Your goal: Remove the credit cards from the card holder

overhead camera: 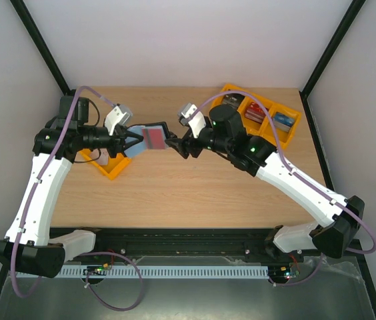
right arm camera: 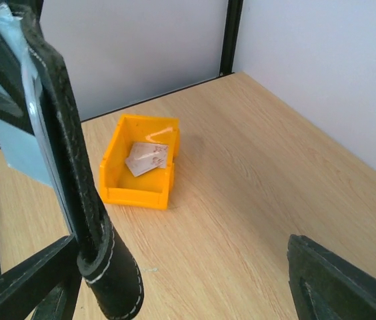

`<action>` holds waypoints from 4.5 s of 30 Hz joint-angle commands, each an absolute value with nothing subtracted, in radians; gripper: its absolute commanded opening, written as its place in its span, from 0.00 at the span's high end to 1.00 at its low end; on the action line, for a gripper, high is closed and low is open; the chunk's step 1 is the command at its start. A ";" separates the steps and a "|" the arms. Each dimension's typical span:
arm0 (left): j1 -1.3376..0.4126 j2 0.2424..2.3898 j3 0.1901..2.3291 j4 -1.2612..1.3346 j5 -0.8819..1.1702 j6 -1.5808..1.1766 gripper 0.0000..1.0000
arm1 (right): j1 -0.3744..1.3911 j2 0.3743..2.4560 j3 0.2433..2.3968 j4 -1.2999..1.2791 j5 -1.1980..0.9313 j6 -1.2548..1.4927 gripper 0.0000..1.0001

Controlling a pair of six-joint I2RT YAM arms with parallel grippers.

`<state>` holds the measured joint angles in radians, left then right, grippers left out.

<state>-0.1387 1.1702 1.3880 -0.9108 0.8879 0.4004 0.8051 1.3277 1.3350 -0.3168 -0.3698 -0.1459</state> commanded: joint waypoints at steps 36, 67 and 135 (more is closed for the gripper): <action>-0.133 1.158 1.394 -0.918 0.917 0.416 0.98 | 0.784 1.336 1.368 -0.308 -0.427 -0.144 0.16; -0.133 1.152 1.386 -0.908 0.890 0.389 0.98 | 0.787 1.408 1.407 -0.337 -0.478 -0.177 0.48; -0.134 1.147 1.365 -0.915 0.902 0.405 0.98 | 0.716 1.481 1.455 -0.207 -0.647 -0.035 0.35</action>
<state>-0.1326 1.1641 1.3727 -0.9115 0.8677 0.3943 0.7193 1.4906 1.4704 -0.2272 -0.5720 -0.0338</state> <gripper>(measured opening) 0.067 0.619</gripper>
